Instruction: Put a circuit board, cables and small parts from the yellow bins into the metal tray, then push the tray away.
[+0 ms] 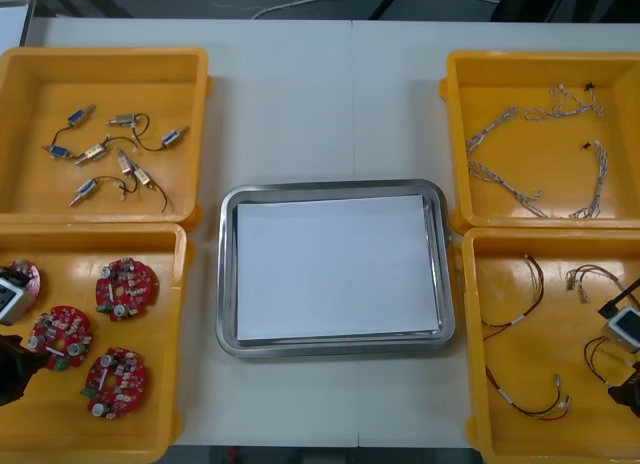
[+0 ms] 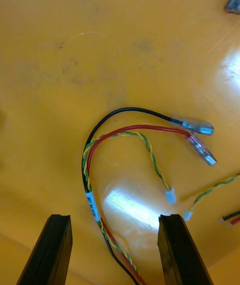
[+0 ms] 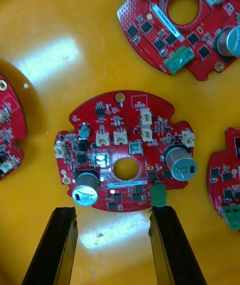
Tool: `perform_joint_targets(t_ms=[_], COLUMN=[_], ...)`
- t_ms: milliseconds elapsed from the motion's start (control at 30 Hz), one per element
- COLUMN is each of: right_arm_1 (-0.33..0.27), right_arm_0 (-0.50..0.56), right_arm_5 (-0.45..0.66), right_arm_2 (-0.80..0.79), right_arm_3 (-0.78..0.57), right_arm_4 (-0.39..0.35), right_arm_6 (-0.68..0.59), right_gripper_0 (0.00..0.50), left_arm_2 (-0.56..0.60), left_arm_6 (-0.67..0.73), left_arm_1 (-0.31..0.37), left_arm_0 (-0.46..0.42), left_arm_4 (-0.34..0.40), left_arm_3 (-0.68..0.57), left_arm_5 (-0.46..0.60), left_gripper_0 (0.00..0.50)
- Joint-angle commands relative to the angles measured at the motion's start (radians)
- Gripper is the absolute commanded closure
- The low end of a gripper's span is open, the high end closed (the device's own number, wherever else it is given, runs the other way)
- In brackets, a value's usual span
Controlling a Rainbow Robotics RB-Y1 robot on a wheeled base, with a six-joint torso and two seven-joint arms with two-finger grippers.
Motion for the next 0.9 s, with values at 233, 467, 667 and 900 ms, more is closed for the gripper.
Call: perform_joint_targets(t_ms=[233, 467, 667, 900], right_arm_1=[0.015, 0.03, 0.032, 0.035], right_arm_0=[0.037, 0.043, 0.049, 0.06], right_arm_5=[-0.024, -0.035, -0.064, -0.083], right_arm_2=[0.034, 0.037, 0.057, 0.069], right_arm_3=[0.013, 0.013, 0.013, 0.013], right_arm_4=[0.027, 0.051, 0.07, 0.085], right_arm_6=[0.059, 0.066, 0.062, 0.05], right_gripper_0=[0.0, 0.0, 0.0, 0.0], left_arm_2=[-0.041, -0.064, -0.082, -0.107], left_arm_6=[-0.076, -0.065, -0.053, -0.034], left_arm_1=[-0.01, -0.023, -0.026, -0.026], left_arm_0=[0.064, 0.061, 0.057, 0.05], left_arm_4=[0.016, -0.003, -0.027, -0.059], left_arm_3=[-0.006, -0.006, -0.004, -0.004], left_arm_5=[-0.033, -0.04, -0.053, -0.063], left_gripper_0=[0.096, 0.111, 0.119, 0.14])
